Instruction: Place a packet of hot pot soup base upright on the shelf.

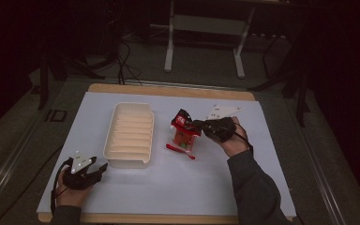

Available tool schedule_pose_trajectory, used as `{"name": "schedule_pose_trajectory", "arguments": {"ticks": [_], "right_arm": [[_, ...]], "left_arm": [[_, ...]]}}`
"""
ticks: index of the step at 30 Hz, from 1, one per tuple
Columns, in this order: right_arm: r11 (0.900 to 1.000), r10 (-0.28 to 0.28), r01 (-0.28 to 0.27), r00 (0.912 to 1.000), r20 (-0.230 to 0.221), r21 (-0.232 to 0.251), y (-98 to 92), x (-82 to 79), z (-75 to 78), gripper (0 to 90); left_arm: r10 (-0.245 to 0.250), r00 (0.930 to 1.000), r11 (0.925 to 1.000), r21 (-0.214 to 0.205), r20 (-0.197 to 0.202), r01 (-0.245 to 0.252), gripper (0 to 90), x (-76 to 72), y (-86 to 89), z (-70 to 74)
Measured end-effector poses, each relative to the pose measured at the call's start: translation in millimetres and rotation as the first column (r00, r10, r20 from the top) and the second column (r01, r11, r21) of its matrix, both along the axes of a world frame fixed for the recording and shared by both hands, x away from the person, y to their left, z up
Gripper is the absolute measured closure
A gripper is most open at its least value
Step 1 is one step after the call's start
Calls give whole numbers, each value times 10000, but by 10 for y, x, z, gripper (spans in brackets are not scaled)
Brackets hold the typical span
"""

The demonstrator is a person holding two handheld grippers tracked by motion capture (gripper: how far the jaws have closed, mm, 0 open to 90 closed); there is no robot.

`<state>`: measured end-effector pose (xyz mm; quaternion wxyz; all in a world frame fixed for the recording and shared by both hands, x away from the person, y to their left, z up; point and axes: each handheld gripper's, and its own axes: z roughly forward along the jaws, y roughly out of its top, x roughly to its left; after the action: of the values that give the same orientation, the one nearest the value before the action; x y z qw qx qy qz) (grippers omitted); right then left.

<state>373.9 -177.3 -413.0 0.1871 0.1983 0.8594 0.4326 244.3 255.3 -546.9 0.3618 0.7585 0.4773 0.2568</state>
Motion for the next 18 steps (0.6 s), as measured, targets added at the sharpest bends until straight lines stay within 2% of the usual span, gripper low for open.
{"name": "schedule_pose_trajectory", "arguments": {"ticks": [18], "right_arm": [[9987,505,-502,9979,397,-90,154,-35,118,897]], "left_arm": [[22,10000,10000,-67,12,-22,476,-2,2,0]]}}
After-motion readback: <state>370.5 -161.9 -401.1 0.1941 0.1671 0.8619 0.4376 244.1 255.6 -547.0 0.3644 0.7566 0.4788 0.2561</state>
